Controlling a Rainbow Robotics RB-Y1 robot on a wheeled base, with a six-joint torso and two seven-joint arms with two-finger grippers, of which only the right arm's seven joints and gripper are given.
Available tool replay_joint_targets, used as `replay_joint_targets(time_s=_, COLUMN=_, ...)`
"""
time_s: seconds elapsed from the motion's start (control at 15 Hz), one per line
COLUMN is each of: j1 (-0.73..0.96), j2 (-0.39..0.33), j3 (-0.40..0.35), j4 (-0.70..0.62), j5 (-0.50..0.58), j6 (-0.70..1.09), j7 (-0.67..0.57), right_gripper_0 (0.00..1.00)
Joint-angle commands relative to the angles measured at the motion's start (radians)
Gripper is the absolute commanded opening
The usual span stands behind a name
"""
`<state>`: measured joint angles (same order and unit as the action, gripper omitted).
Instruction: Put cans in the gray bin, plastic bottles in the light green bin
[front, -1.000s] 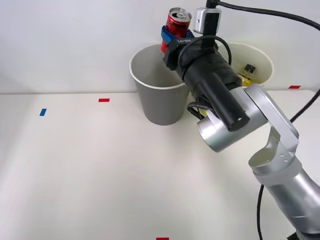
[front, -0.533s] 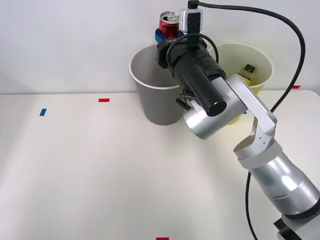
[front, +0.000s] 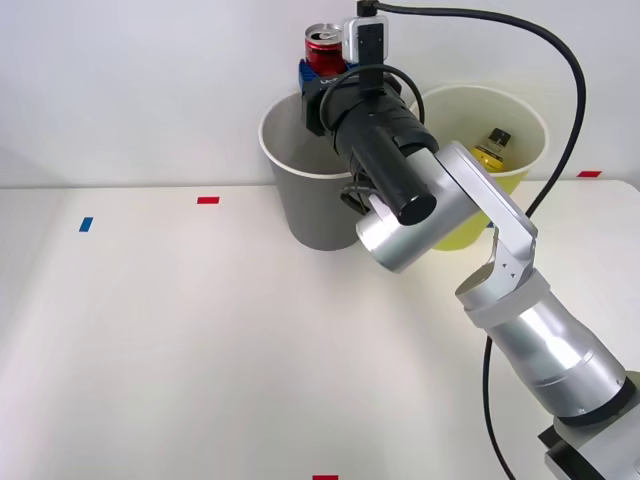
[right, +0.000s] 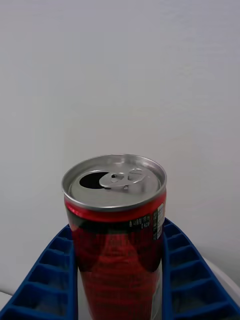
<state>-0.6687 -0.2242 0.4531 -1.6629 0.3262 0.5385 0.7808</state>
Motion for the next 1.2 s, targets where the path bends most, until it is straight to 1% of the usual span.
replay_joint_targets(time_s=0.07, j1=0.000, j2=0.005, j3=0.009, j4=0.000, j5=0.039, j6=-0.035, j7=0.000, right_gripper_0=1.00)
replay_joint_targets(time_s=0.33, j1=0.000, j2=0.009, j3=0.009, j4=0.000, j5=0.042, j6=-0.045, j7=0.000, right_gripper_0=1.00)
replay_joint_targets(time_s=0.67, j1=0.008, j2=0.011, j3=0.009, j4=0.000, j5=0.086, j6=-0.064, j7=-0.011, right_gripper_0=1.00)
replay_joint_targets(time_s=0.8, j1=0.038, j2=0.005, j3=-0.013, j4=0.000, j5=0.103, j6=-0.152, j7=-0.017, right_gripper_0=1.00)
replay_joint_targets(time_s=1.0, j1=0.121, j2=-0.027, j3=-0.065, j4=-0.009, j5=0.103, j6=-0.388, j7=-0.024, right_gripper_0=1.00)
replay_joint_targets(time_s=1.07, j1=0.158, j2=-0.034, j3=-0.080, j4=-0.037, j5=0.099, j6=-0.434, j7=-0.029, right_gripper_0=1.00)
replay_joint_targets(time_s=1.2, j1=0.242, j2=-0.043, j3=-0.100, j4=-0.138, j5=0.070, j6=-0.443, j7=-0.040, right_gripper_0=1.00)
